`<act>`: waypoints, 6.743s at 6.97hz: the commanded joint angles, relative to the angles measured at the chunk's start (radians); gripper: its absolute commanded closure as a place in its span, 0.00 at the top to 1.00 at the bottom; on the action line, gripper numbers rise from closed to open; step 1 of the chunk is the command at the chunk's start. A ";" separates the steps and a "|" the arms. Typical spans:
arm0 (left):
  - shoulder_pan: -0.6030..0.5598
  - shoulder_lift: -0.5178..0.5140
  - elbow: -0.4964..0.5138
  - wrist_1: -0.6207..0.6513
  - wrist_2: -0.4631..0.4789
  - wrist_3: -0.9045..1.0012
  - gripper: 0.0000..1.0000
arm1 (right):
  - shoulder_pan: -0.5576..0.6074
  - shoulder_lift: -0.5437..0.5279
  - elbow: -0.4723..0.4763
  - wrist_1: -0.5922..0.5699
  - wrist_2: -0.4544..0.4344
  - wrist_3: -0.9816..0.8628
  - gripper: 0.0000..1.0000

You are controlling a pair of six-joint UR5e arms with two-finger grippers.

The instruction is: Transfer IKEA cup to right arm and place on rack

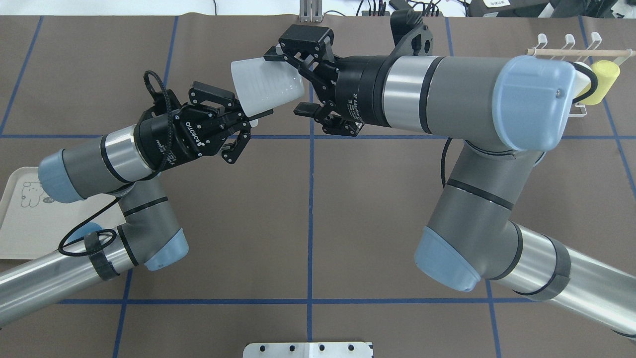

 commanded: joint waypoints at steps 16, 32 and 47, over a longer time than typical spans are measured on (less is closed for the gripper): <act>0.000 0.036 0.012 -0.016 -0.002 0.016 0.74 | 0.026 -0.131 0.087 0.017 -0.008 0.006 0.00; 0.025 0.090 0.029 -0.009 0.026 0.020 0.77 | 0.560 -0.186 -0.511 -0.264 -0.041 -1.255 0.00; -0.062 0.396 -0.020 0.003 0.003 0.711 0.78 | 0.520 -0.232 -0.618 -0.043 0.111 -1.249 1.00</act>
